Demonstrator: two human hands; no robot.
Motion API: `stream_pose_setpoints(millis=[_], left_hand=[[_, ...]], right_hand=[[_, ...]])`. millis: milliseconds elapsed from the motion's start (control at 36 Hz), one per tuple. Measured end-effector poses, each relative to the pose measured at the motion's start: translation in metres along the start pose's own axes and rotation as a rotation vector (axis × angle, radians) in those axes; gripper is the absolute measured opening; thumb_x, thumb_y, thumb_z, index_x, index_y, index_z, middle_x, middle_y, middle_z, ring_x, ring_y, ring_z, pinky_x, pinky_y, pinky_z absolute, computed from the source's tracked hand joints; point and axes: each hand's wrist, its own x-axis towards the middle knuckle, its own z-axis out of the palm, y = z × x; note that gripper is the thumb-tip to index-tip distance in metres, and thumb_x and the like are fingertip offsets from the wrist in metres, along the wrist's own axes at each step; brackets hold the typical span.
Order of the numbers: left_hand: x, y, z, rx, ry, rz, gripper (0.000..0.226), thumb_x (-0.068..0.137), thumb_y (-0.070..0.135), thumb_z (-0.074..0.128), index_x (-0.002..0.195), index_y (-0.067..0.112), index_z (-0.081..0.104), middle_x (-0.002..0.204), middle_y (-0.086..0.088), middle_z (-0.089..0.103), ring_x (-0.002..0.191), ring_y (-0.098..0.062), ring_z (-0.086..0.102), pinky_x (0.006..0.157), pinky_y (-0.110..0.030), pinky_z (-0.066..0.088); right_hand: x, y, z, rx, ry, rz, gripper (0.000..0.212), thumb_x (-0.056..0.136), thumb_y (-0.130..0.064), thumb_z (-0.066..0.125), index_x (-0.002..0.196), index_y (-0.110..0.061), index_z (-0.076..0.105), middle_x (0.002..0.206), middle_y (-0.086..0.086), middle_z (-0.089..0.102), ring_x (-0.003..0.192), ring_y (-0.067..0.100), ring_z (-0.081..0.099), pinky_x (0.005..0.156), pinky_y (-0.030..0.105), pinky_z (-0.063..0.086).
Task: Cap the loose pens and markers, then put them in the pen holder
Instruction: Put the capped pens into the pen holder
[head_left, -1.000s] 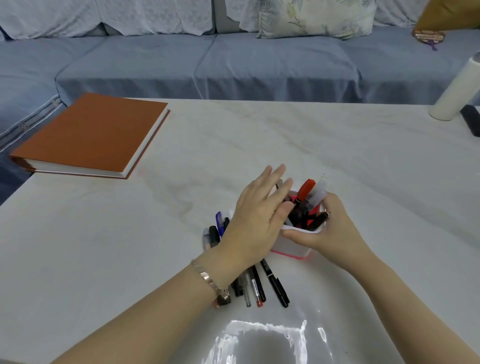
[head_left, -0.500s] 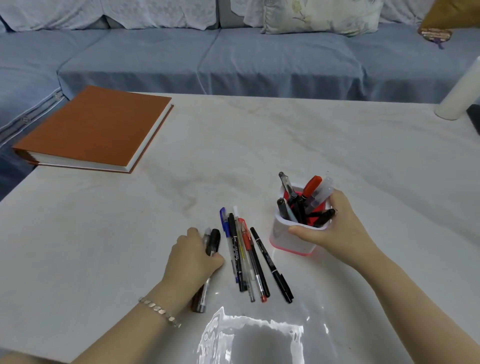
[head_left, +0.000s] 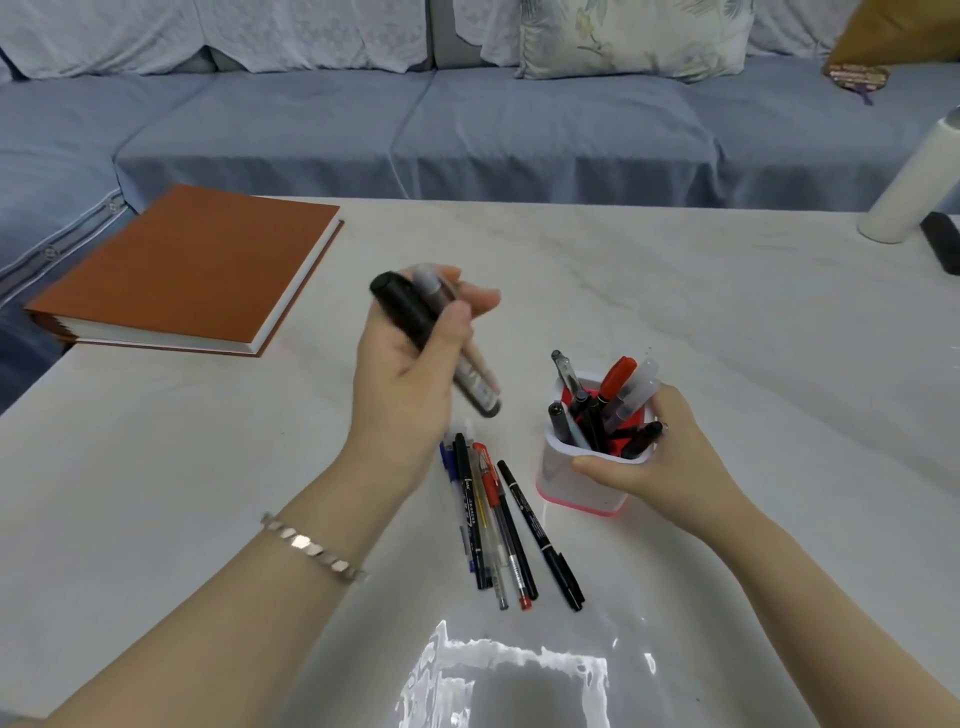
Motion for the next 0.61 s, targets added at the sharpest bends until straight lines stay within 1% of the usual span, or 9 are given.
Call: stream_pose_setpoints(millis=[83, 194, 250, 306, 389, 444, 500, 556, 611], left_hand=[[0.004, -0.003, 0.02, -0.036, -0.057, 0.023, 0.015, 0.087, 0.011, 0.046, 0.095, 0.023, 0.05, 0.099, -0.003, 0.064, 0.103, -0.022, 0.063, 0.098, -0.043, 0.046], [-0.002, -0.026, 0.041, -0.031, -0.062, -0.041, 0.014, 0.087, 0.007, 0.049, 0.098, 0.015, 0.05, 0.101, -0.007, 0.066, 0.099, -0.022, 0.064, 0.099, -0.047, 0.045], [-0.006, -0.035, 0.049, -0.015, -0.07, -0.049, 0.014, 0.084, 0.007, 0.05, 0.096, 0.015, 0.051, 0.099, -0.004, 0.067, 0.1, -0.021, 0.063, 0.097, -0.045, 0.046], [-0.009, -0.042, 0.055, 0.006, -0.09, -0.062, 0.016, 0.086, 0.0, 0.051, 0.097, 0.011, 0.051, 0.097, -0.003, 0.067, 0.096, -0.019, 0.063, 0.095, -0.041, 0.048], [-0.007, -0.043, 0.057, 0.027, -0.126, -0.067, 0.037, 0.086, -0.008, 0.05, 0.102, 0.025, 0.047, 0.096, -0.011, 0.065, 0.098, -0.012, 0.065, 0.091, -0.029, 0.051], [-0.004, -0.042, 0.055, 0.048, -0.111, -0.011, 0.063, 0.082, -0.013, 0.052, 0.113, 0.04, 0.038, 0.091, -0.016, 0.06, 0.097, -0.016, 0.066, 0.092, -0.028, 0.051], [0.002, -0.04, 0.05, 0.096, -0.092, 0.074, 0.081, 0.08, -0.014, 0.056, 0.121, 0.051, 0.029, 0.088, -0.011, 0.055, 0.095, -0.017, 0.067, 0.094, -0.029, 0.05], [0.006, -0.042, 0.045, 0.186, -0.082, 0.155, 0.086, 0.081, -0.011, 0.057, 0.123, 0.056, 0.024, 0.093, -0.003, 0.052, 0.096, -0.013, 0.067, 0.093, -0.028, 0.05], [0.009, -0.048, 0.04, 0.255, -0.069, 0.182, 0.075, 0.081, -0.007, 0.06, 0.122, 0.05, 0.034, 0.096, 0.002, 0.052, 0.097, -0.013, 0.066, 0.092, -0.026, 0.051]], right_hand=[[0.001, 0.006, 0.0, -0.016, -0.003, 0.0, 0.049, 0.062, -0.013, 0.081, 0.081, -0.042, 0.047, 0.087, -0.019, 0.048, 0.078, -0.027, 0.047, 0.065, -0.006, 0.036], [0.003, 0.019, 0.001, -0.058, 0.016, 0.054, 0.052, 0.047, -0.052, 0.076, 0.086, -0.041, 0.043, 0.098, -0.011, 0.047, 0.087, -0.018, 0.046, 0.069, 0.0, 0.038], [0.005, 0.023, 0.001, -0.053, 0.033, 0.044, 0.055, 0.046, -0.047, 0.078, 0.087, -0.029, 0.045, 0.097, -0.007, 0.048, 0.087, -0.019, 0.047, 0.068, -0.002, 0.037], [0.006, 0.027, 0.001, -0.091, 0.038, 0.035, 0.058, 0.053, -0.033, 0.084, 0.095, -0.021, 0.047, 0.1, -0.002, 0.05, 0.09, -0.009, 0.05, 0.069, -0.002, 0.038], [0.007, 0.031, 0.001, -0.105, 0.044, 0.039, 0.059, 0.056, -0.028, 0.085, 0.1, -0.025, 0.047, 0.103, 0.0, 0.05, 0.089, -0.004, 0.051, 0.068, -0.001, 0.039], [0.007, 0.028, 0.001, -0.087, 0.042, 0.035, 0.056, 0.057, -0.026, 0.085, 0.093, -0.037, 0.044, 0.099, -0.007, 0.048, 0.087, -0.013, 0.049, 0.067, -0.003, 0.038], [0.006, 0.026, 0.001, -0.07, 0.042, 0.019, 0.057, 0.058, -0.024, 0.084, 0.088, -0.043, 0.04, 0.096, -0.013, 0.045, 0.083, -0.025, 0.046, 0.066, -0.005, 0.036], [0.005, 0.024, 0.001, -0.072, 0.044, 0.018, 0.055, 0.058, -0.023, 0.084, 0.085, -0.042, 0.041, 0.094, -0.015, 0.045, 0.08, -0.026, 0.045, 0.065, -0.005, 0.036], [0.005, 0.023, 0.001, -0.079, 0.039, 0.021, 0.052, 0.057, -0.026, 0.084, 0.084, -0.04, 0.042, 0.093, -0.015, 0.046, 0.08, -0.023, 0.047, 0.065, -0.003, 0.038]])
